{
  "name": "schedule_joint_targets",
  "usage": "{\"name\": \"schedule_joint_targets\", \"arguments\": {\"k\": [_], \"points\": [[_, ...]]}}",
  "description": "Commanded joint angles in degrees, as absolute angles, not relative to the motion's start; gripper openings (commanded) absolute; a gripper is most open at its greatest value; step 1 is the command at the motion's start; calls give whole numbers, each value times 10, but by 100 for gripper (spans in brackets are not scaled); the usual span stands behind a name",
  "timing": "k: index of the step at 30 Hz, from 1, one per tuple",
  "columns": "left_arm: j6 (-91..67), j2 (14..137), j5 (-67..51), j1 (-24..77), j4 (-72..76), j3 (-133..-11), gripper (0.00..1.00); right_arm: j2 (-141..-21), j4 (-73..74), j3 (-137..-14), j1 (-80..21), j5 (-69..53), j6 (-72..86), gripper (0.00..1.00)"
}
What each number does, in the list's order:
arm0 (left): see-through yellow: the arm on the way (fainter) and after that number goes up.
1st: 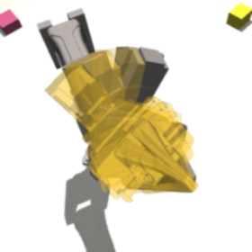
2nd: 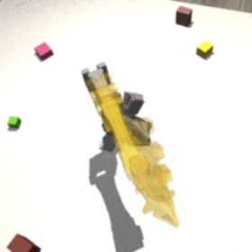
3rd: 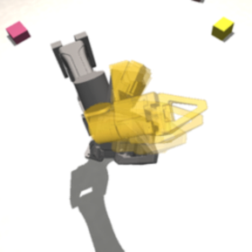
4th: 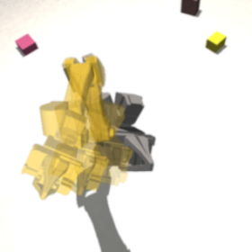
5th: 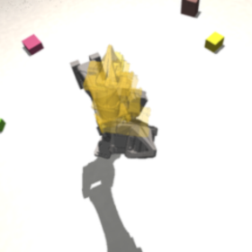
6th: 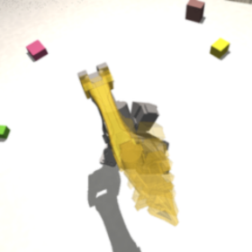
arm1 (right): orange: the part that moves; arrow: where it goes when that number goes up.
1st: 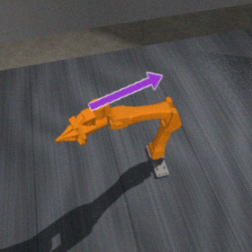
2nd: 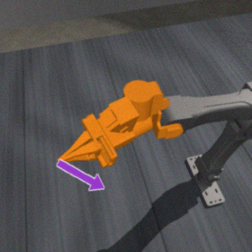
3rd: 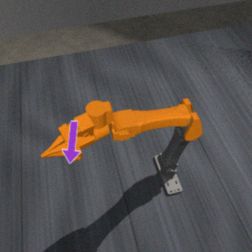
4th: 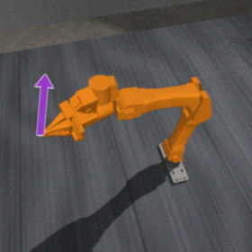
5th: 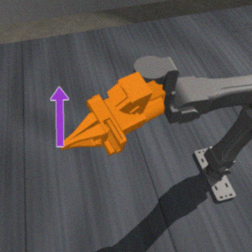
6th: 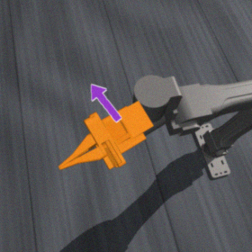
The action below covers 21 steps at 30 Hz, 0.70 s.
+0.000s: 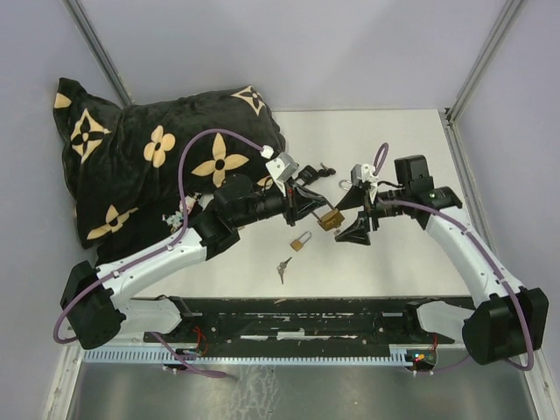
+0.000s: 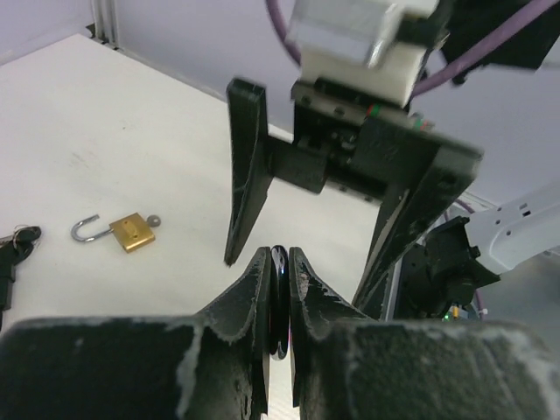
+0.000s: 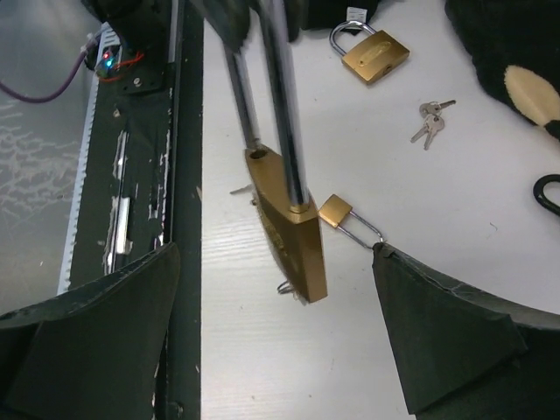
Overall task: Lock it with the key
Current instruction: Lock the lock.
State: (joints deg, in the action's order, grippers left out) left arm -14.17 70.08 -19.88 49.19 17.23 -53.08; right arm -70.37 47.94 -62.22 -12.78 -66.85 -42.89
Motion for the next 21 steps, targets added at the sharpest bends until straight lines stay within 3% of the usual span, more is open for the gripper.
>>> {"name": "schedule_joint_targets", "arguments": {"k": [1, 4, 11, 17, 21], "points": [[-204, 693, -240, 490, 299, -581, 3, -654, 111, -520, -135, -665, -161, 99], [-219, 689, -249, 490, 318, -584, 3, -646, -8, -493, -140, -670, -62, 99], [-255, 675, -250, 490, 368, -579, 3, -642, -83, -487, -141, -722, 58, 100], [-270, 665, -238, 483, 402, -563, 3, -633, -38, -514, -140, -775, 75, 99], [-289, 669, -245, 475, 428, -554, 3, -634, 72, -545, -141, -802, -22, 96]]}}
